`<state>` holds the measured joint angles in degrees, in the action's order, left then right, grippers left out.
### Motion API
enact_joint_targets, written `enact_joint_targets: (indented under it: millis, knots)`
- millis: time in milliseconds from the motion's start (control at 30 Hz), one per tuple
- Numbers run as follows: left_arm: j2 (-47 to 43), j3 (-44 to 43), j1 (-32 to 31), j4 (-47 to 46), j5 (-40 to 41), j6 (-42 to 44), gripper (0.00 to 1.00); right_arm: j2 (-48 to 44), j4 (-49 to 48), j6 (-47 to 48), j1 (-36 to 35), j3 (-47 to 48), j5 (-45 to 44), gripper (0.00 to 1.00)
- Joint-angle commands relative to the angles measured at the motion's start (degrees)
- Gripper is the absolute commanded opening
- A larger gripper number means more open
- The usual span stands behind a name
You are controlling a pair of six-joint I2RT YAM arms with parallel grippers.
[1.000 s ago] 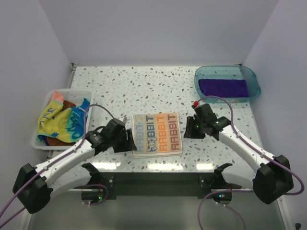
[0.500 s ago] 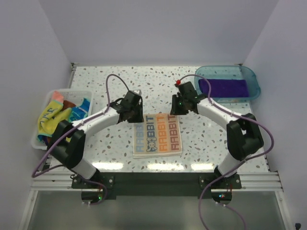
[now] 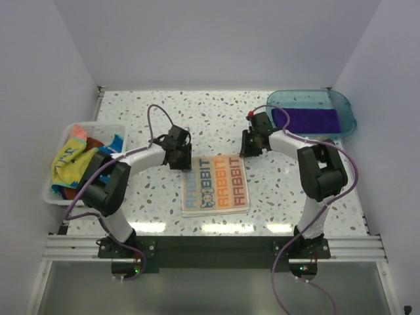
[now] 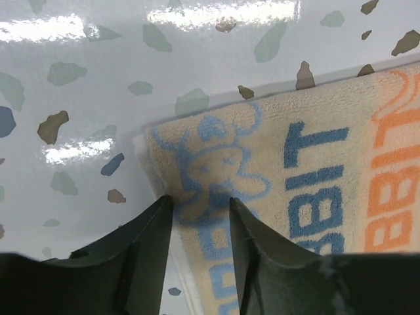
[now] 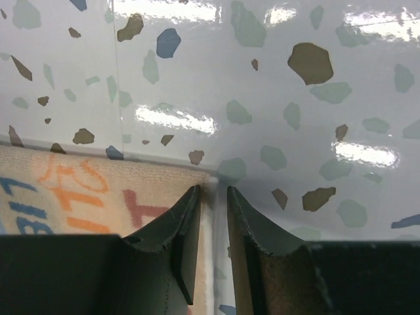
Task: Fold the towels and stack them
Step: Fold the towel
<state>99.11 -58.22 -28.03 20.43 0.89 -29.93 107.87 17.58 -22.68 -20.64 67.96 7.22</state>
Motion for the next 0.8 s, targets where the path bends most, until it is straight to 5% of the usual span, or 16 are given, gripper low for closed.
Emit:
enact_joint_targets:
  millis: [0, 100, 133, 233, 433, 767]
  knots:
    - [-5.66, -0.93, 0.43, 0.75, 0.86, 4.00, 0.47, -4.95, 3.05, 6.49, 0.25, 1.64, 0.25, 0.27]
    - [-8.93, -3.21, 1.22, 1.11, 2.02, 9.26, 0.58, -5.48, 8.50, 15.18, 0.25, 5.76, 1.65, 0.31]
    - [-9.28, -4.61, 1.57, 0.76, 2.45, 12.50, 0.75, -5.22, 9.82, 19.56, 0.17, 8.13, 2.35, 0.33]
    - [-7.54, -8.99, 2.80, 2.41, -0.52, 20.84, 0.88, -3.03, 14.22, 27.83, 0.17, 12.96, 5.34, 0.37]
    - [-1.30, -13.50, 3.60, 4.54, -6.86, 35.10, 0.85, 3.03, 22.22, 39.70, 0.25, 21.58, 10.17, 0.49]
    - [8.11, -18.34, 7.20, 7.96, -17.32, 42.76, 0.76, 11.56, 32.16, 50.97, 0.25, 30.21, 15.54, 0.49]
